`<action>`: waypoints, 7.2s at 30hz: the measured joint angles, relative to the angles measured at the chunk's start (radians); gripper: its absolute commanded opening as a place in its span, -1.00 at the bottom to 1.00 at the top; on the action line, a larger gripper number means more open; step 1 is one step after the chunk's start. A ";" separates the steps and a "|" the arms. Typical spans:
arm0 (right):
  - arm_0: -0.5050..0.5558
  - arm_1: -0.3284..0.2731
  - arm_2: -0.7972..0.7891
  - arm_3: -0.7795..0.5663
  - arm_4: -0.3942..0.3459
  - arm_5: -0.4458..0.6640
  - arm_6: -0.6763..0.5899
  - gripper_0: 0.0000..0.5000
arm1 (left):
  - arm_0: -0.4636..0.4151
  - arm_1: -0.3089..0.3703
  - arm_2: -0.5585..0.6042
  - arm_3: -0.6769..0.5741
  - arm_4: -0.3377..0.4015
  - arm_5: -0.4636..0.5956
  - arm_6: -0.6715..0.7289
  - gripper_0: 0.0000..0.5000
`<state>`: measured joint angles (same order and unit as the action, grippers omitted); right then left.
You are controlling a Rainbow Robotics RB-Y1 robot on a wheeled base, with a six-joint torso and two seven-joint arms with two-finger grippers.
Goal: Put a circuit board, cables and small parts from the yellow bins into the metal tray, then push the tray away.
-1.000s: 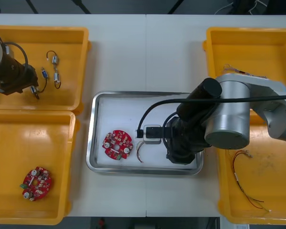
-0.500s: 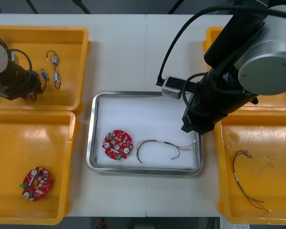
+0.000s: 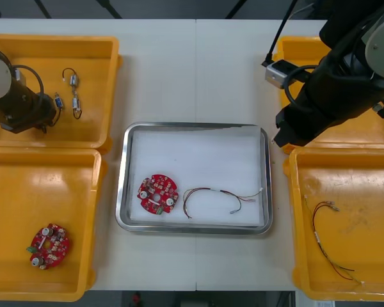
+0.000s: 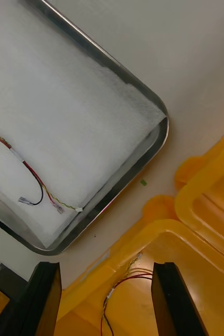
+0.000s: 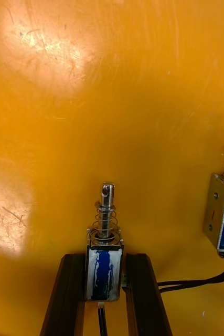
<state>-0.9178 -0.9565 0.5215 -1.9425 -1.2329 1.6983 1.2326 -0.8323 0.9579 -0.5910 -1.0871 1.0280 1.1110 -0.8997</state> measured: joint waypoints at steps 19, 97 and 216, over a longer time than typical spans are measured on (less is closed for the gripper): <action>0.000 -0.039 -0.111 0.232 0.014 0.031 -0.212 1.00 | -0.050 0.000 0.018 0.006 -0.070 0.022 0.000 -1.00; -0.262 0.164 0.012 1.368 0.029 -0.568 1.476 1.00 | -0.051 0.000 -0.068 0.007 -0.015 -0.102 0.000 0.56; -0.263 0.059 -0.276 0.982 0.085 0.082 1.148 -1.00 | 0.048 -0.067 0.197 -0.803 -0.076 0.512 0.609 -1.00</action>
<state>-1.1803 -0.8975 0.2458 -0.9603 -1.1480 1.7807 2.3810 -0.7838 0.8914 -0.3945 -1.8899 0.9524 1.6233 -0.2906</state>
